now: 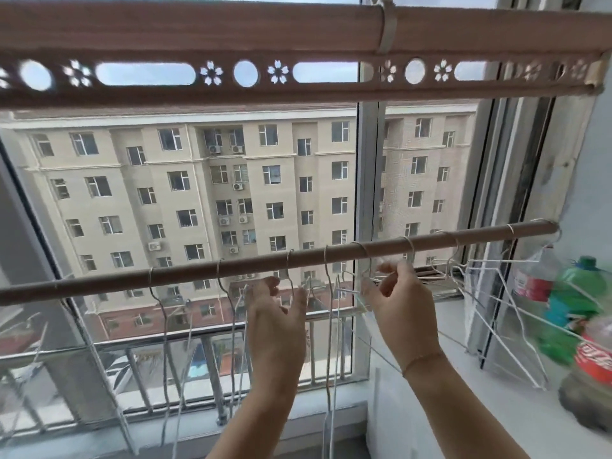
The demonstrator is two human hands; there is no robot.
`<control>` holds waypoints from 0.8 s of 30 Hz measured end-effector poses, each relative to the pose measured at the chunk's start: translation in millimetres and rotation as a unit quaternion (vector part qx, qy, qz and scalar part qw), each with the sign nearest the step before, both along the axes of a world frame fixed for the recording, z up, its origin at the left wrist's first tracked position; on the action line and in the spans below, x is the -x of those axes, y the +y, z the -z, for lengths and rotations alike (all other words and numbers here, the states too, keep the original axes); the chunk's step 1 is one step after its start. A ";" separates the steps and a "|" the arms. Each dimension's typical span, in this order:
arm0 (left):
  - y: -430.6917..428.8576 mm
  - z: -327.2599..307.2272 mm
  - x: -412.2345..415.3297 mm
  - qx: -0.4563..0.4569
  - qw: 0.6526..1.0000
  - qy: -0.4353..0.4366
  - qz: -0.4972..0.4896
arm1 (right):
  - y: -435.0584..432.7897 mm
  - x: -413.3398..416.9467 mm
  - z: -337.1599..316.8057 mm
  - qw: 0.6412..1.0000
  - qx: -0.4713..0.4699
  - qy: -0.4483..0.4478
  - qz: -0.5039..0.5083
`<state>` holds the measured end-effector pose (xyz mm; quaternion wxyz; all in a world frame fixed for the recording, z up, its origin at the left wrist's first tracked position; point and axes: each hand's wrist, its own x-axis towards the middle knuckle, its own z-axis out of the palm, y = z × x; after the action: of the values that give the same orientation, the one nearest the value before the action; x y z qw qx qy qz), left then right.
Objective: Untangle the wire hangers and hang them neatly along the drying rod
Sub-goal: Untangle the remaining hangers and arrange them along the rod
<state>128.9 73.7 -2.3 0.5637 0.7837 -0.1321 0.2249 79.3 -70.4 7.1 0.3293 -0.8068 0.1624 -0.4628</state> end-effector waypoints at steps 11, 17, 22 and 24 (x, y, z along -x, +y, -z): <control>3.2 -2.1 -18.9 0.024 0.991 0.042 0.125 | -20.3 6.4 0.3 1.000 -0.008 0.012 0.021; 9.4 1.0 -25.3 0.093 0.980 0.073 0.157 | 11.3 5.8 2.0 0.995 -0.011 0.029 -0.096; 22.1 -1.3 -25.6 0.113 0.977 0.054 0.174 | 37.7 -6.0 5.6 0.993 -0.024 0.032 -0.107; 30.1 -2.6 -27.3 0.127 0.977 0.043 0.163 | 46.0 -11.4 6.5 0.994 -0.032 0.025 -0.102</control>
<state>156.2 103.8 0.3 0.6932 0.6822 -0.2042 0.1111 90.7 -24.4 0.6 0.3963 -0.8195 0.1021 -0.4013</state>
